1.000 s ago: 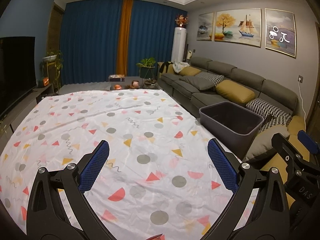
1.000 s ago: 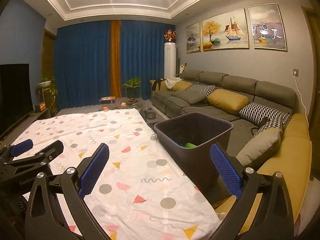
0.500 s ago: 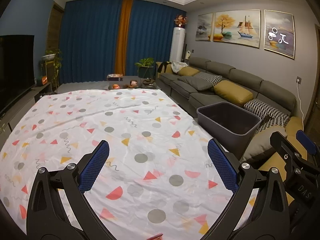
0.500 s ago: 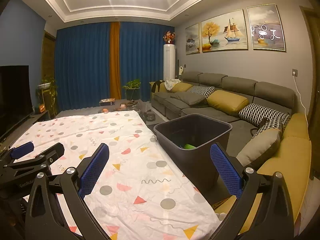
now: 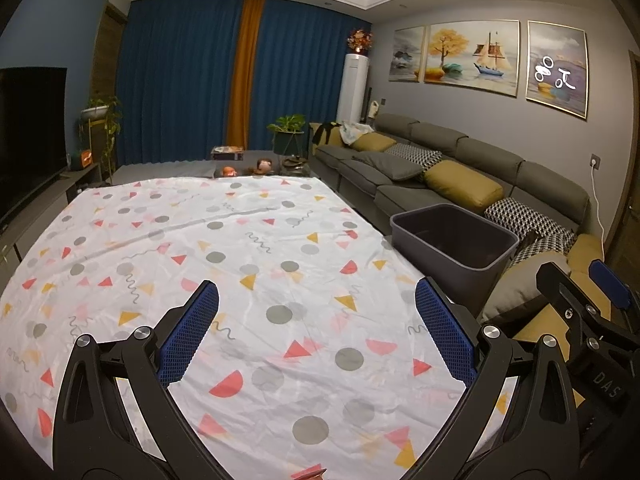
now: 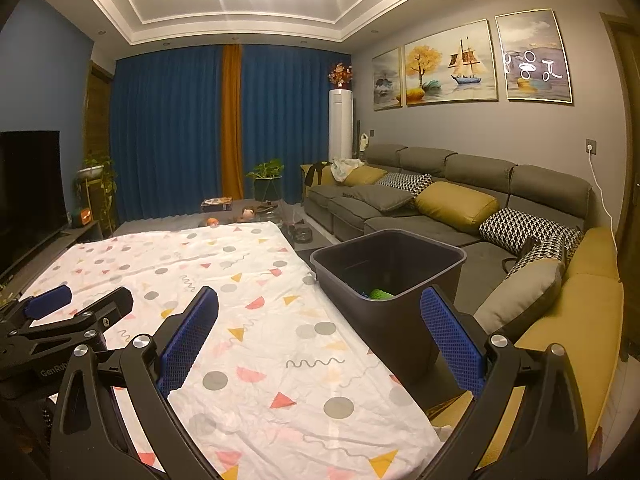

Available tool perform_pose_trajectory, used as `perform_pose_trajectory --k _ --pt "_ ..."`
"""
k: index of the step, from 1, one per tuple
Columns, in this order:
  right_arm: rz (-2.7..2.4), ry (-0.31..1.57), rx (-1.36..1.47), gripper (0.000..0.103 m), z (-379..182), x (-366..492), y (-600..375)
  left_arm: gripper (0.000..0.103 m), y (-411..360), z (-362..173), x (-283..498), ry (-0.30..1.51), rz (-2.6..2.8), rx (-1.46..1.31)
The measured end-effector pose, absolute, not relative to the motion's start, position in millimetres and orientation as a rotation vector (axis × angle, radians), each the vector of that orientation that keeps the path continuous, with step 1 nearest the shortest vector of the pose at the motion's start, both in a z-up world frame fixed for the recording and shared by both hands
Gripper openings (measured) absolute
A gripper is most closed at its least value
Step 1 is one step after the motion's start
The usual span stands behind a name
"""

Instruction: Collect trash

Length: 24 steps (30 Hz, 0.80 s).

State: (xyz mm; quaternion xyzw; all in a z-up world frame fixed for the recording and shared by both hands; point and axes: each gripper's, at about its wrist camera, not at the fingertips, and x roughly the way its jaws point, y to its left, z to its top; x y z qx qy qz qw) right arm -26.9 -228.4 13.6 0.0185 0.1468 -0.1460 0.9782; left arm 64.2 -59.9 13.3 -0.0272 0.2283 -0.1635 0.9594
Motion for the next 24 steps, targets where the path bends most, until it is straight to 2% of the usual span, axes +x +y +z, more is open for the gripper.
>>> perform_pose_trajectory --k 24 --pt "-0.294 0.296 0.043 0.097 14.8 -27.7 -227.8 0.097 -60.6 13.4 61.6 0.461 -0.342 -0.064"
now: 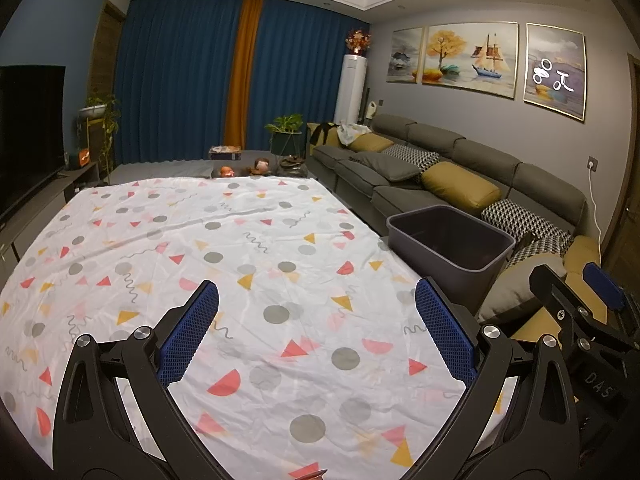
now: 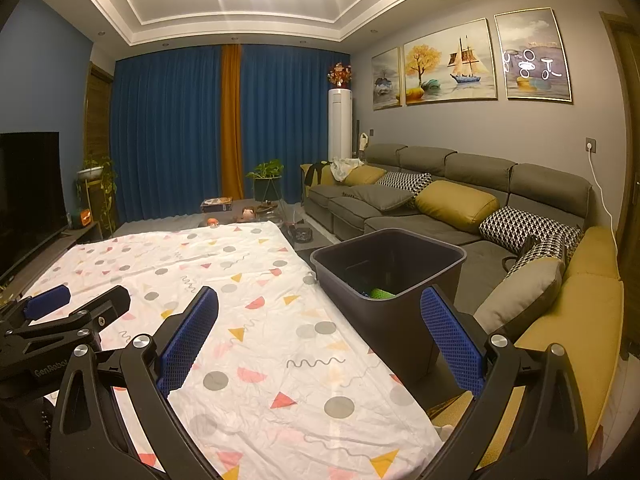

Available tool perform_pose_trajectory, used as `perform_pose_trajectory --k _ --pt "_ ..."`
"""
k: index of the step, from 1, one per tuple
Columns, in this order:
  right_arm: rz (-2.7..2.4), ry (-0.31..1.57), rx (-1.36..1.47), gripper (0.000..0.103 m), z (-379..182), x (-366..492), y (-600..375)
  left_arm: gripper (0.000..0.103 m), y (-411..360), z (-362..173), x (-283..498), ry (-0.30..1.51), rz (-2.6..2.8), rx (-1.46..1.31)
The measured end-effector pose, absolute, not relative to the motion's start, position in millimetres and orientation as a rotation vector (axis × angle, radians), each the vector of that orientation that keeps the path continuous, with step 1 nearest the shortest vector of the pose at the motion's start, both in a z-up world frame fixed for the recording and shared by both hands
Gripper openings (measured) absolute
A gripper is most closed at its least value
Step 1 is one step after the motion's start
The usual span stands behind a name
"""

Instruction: Collect trash

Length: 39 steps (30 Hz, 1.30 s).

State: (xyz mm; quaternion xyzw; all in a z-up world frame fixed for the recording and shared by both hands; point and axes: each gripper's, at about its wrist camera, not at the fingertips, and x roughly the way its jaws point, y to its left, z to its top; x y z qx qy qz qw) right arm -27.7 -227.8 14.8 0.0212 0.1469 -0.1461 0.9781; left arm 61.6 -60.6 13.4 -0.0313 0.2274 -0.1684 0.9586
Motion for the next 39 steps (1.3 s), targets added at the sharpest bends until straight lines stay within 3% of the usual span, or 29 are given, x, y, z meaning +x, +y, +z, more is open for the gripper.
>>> perform_pose_trajectory --k 39 --pt "-0.29 0.295 0.053 0.097 16.2 -28.2 -227.6 0.097 -57.3 16.7 61.4 0.455 -0.343 -0.061"
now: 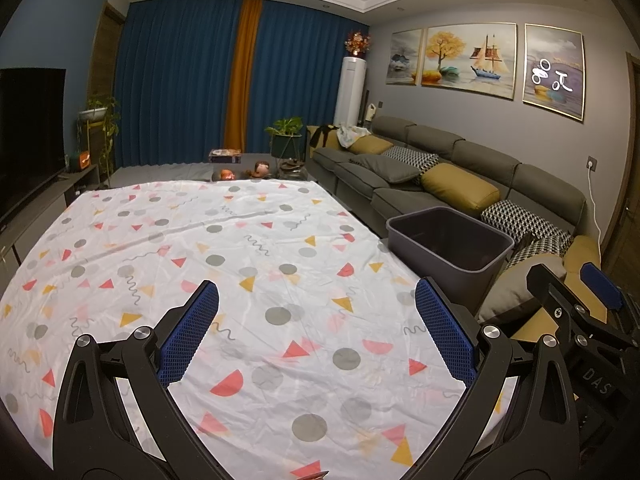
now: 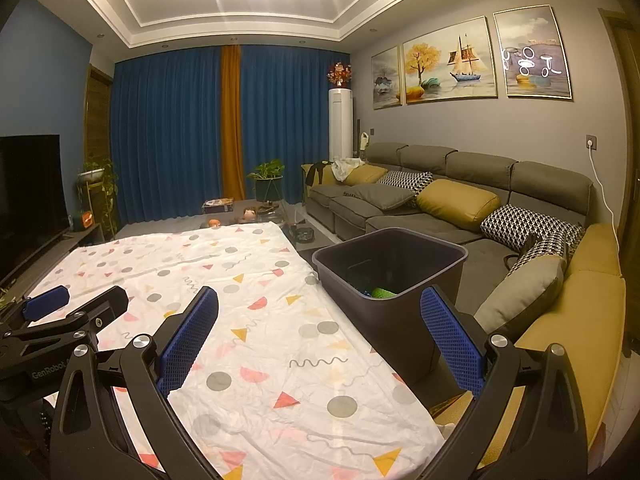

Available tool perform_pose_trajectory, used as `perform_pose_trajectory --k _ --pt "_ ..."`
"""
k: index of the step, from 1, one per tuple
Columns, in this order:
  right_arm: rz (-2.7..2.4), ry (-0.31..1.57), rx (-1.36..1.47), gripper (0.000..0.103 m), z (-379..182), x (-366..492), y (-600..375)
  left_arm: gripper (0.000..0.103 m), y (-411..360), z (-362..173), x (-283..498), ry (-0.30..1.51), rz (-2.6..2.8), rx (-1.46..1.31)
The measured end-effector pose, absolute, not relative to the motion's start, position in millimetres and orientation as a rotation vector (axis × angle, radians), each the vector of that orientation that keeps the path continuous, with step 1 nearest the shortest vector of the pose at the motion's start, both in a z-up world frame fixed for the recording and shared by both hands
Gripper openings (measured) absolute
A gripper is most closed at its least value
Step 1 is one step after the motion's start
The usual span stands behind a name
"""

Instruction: Collect trash

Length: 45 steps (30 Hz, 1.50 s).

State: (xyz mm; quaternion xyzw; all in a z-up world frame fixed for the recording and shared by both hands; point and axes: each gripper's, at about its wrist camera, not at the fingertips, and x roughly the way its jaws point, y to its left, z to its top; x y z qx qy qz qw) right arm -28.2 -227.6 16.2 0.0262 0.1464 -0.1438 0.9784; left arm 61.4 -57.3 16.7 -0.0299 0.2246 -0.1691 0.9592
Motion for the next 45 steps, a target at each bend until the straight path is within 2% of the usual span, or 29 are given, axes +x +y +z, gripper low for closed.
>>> perform_pose_trajectory --k 45 --pt "-0.296 0.303 0.074 0.097 17.7 -29.5 -227.4 0.097 -56.5 21.9 53.4 0.425 -0.336 -0.011"
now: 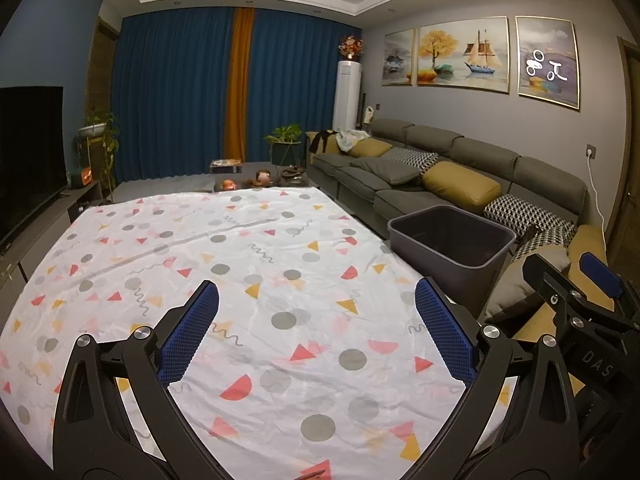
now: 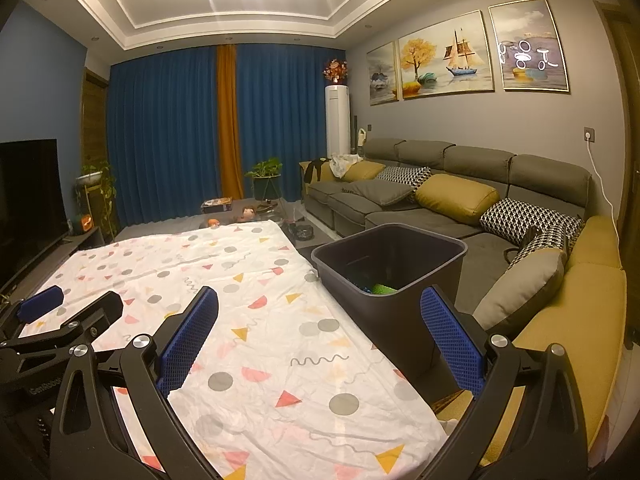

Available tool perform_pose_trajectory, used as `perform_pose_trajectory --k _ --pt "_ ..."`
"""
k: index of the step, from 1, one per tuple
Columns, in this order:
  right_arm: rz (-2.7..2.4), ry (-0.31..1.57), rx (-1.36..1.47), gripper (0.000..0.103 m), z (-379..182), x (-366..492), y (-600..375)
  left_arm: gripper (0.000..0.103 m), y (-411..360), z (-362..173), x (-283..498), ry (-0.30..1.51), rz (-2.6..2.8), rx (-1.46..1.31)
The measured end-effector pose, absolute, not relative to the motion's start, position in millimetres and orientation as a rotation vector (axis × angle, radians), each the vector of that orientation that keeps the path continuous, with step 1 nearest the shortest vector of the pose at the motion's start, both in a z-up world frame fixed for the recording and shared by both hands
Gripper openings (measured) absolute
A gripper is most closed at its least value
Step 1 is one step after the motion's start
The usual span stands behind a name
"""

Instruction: Collect trash

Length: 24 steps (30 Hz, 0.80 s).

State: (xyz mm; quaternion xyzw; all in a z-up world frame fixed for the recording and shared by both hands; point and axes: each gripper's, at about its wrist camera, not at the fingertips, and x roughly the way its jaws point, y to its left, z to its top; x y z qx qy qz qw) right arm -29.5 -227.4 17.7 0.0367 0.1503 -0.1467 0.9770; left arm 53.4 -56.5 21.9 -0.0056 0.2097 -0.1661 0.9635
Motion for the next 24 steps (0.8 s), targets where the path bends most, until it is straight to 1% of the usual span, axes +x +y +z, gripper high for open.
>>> perform_pose_trajectory --k 24 --pt "-0.288 0.304 0.074 0.097 20.4 -23.2 -223.3 0.097 -42.5 23.3 55.5 0.437 -0.315 -0.046"
